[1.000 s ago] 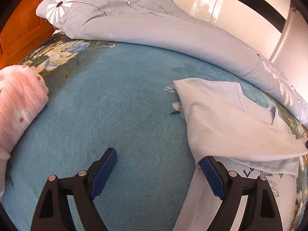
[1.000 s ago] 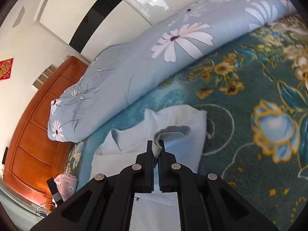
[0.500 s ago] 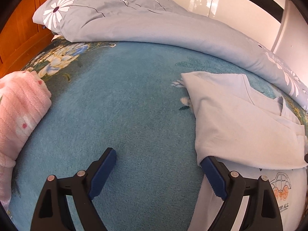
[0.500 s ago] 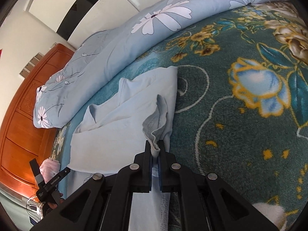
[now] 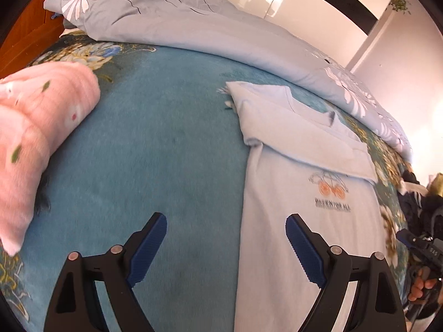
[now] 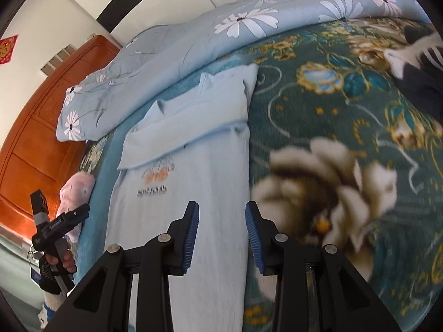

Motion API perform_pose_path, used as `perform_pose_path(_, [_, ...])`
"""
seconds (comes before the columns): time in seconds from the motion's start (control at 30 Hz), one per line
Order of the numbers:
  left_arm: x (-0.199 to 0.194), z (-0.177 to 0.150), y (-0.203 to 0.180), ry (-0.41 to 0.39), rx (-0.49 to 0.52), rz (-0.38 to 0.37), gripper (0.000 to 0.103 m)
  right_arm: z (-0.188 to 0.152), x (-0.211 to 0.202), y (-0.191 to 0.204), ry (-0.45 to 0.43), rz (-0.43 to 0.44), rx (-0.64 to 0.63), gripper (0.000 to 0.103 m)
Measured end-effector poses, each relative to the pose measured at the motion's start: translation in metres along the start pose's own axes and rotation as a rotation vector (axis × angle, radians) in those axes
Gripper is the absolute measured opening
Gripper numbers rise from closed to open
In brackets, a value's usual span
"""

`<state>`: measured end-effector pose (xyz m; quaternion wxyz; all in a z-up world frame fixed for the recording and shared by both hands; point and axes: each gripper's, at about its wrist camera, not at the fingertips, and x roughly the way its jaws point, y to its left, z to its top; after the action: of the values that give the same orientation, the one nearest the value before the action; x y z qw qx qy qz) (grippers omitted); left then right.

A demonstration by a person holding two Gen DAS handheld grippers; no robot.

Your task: Fold clothes

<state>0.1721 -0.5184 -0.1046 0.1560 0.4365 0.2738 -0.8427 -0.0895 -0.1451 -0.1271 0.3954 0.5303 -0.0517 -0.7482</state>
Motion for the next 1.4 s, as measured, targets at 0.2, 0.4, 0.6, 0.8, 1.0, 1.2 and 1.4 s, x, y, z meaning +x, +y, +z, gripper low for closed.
perform_pose_path(0.2, [-0.038, -0.067, -0.005, 0.041, 0.071, -0.074, 0.090, -0.090, -0.035, -0.013, 0.061, 0.032, 0.046, 0.036])
perform_pose_path(0.4, [-0.034, -0.110, -0.004, 0.134, 0.055, -0.110, 0.090, -0.142, -0.039, -0.018, 0.098, 0.055, 0.098, 0.036])
perform_pose_path(0.6, [-0.038, -0.133, 0.007, 0.149, -0.011, -0.175, 0.090, -0.148, -0.037, -0.024, 0.061, 0.127, 0.191, 0.036])
perform_pose_path(0.8, [-0.037, -0.135, 0.016, 0.159, -0.089, -0.251, 0.089, -0.150, -0.032, -0.028, 0.039, 0.207, 0.250, 0.031])
perform_pose_path(1.0, [-0.036, -0.133, 0.017, 0.163, -0.134, -0.289, 0.089, -0.148, -0.043, -0.033, -0.024, 0.169, 0.241, 0.004])
perform_pose_path(1.2, [-0.031, -0.132, 0.016, 0.188, -0.159, -0.335, 0.088, -0.150, -0.038, -0.035, -0.005, 0.157, 0.222, 0.004])
perform_pose_path(1.4, [-0.026, -0.134, 0.018, 0.210, -0.226, -0.405, 0.080, -0.156, -0.035, -0.043, 0.004, 0.188, 0.249, 0.005])
